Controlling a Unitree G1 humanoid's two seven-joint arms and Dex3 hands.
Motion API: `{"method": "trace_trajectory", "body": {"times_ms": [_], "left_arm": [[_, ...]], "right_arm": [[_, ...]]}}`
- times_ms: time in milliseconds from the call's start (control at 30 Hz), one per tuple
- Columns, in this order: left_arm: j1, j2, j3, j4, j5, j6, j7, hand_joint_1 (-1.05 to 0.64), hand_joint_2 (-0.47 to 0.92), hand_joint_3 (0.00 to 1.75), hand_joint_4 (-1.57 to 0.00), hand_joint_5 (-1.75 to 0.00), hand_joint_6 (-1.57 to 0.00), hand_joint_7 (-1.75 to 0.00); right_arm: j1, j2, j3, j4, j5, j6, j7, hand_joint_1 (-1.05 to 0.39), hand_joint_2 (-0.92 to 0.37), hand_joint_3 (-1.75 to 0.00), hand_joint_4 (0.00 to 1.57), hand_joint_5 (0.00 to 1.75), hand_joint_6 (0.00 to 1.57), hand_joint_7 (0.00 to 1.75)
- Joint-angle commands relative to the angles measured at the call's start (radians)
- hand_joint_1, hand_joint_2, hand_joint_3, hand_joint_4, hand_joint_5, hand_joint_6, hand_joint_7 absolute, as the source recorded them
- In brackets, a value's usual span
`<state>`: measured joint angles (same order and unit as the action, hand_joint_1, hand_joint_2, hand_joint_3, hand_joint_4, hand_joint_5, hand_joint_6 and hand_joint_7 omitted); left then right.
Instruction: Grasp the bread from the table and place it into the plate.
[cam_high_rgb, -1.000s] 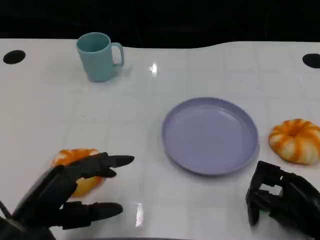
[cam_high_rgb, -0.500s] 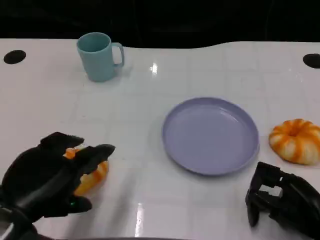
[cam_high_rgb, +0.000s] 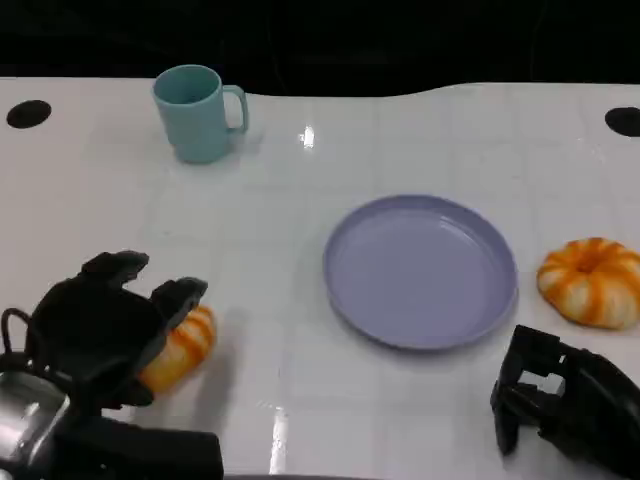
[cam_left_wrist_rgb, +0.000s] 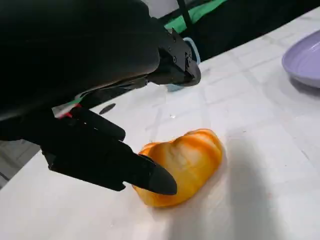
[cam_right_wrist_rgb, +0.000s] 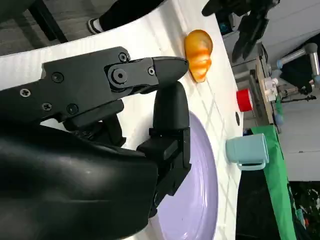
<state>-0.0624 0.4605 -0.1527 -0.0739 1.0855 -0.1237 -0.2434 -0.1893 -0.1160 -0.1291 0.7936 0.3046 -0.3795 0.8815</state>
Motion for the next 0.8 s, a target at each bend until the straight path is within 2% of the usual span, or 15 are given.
{"method": "trace_trajectory", "body": {"times_ms": [33,200,400,800], "left_arm": [[-0.079,0.031,-0.048,0.13,-0.043,0.005,-0.009,-0.39,0.75,0.0,-0.05,-0.07,-0.22,0.0],[-0.117,0.05,-0.089,0.186,-0.08,0.01,0.0,-0.41,0.75,0.0,-0.05,-0.06,-0.21,0.0],[-0.241,0.038,-0.171,0.386,-0.111,0.021,-0.025,-0.42,0.77,0.01,-0.04,-0.05,-0.15,0.0],[-0.335,0.03,-0.262,0.587,-0.165,0.018,0.016,-0.41,0.81,0.01,-0.08,-0.06,-0.18,-0.01]], "right_arm": [[0.008,-0.01,-0.003,-0.012,-0.001,0.002,-0.007,-0.62,-0.92,-0.23,0.71,1.75,0.6,1.66],[0.009,-0.01,-0.004,-0.014,0.003,0.004,-0.004,-0.61,-0.92,-0.22,0.71,1.75,0.6,1.65],[0.014,-0.013,0.002,-0.023,-0.007,-0.001,-0.017,-0.62,-0.92,-0.23,0.71,1.75,0.6,1.66],[0.031,-0.015,0.012,-0.065,-0.006,0.03,-0.034,-0.61,-0.92,-0.23,0.71,1.75,0.6,1.67]]}}
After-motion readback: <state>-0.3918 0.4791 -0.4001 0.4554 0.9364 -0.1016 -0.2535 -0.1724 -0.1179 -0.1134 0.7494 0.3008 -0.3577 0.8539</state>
